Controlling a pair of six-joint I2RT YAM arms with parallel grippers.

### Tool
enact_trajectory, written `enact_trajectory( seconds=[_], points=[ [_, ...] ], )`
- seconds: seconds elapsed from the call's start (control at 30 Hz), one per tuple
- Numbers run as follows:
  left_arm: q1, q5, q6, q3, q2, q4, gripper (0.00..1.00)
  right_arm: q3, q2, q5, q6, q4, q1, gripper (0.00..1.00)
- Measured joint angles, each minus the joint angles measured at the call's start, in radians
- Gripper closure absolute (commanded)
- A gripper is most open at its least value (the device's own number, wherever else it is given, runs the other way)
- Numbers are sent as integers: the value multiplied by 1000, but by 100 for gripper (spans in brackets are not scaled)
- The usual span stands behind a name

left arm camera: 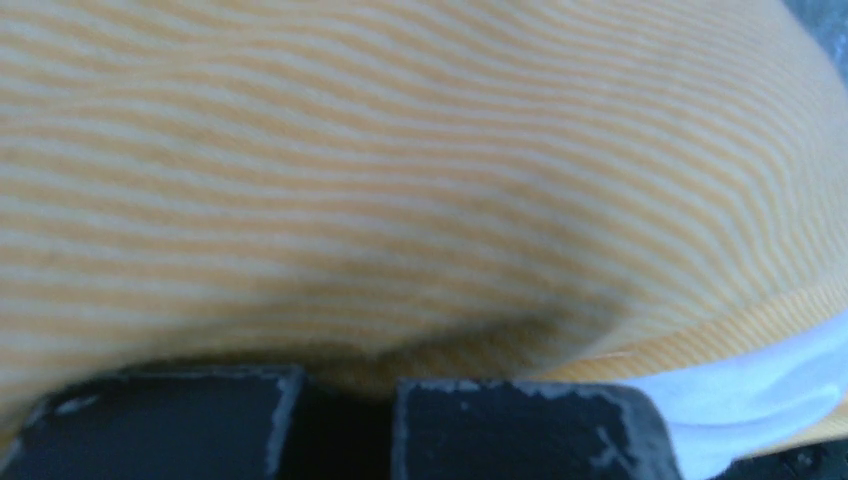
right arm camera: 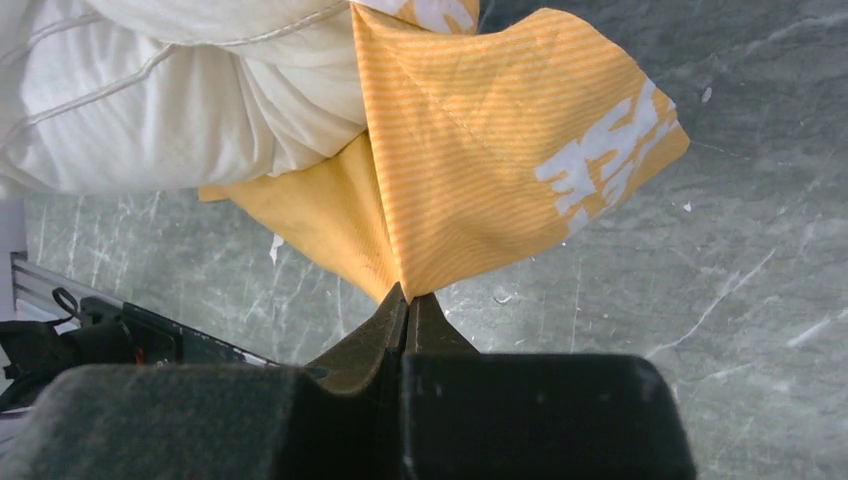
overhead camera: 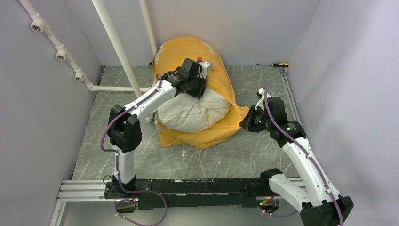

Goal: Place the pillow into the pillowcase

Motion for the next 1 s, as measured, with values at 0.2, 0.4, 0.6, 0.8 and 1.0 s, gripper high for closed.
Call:
enact_trajectory(
  seconds=[0.2,0.4,0.6,0.8,1.0],
  points=[
    [-14,-113,6,-30,-17,59,100,46,-61,-60,14,-23,-6,100],
    [-15,-202,78,-14,-14,79,100,74,-127,-272,50,-27,-16,100],
    [-18,-250,131,-16,-13,88,100,124,-218,-473,42,18,-14,100],
    [-18,-245,135,-76,-48,122,100,127,-132,-273,24,-8,-11,19],
    [-18,-223,127,-135,-95,133,100,-82,16,-166,81,105,-27,0]
  ],
)
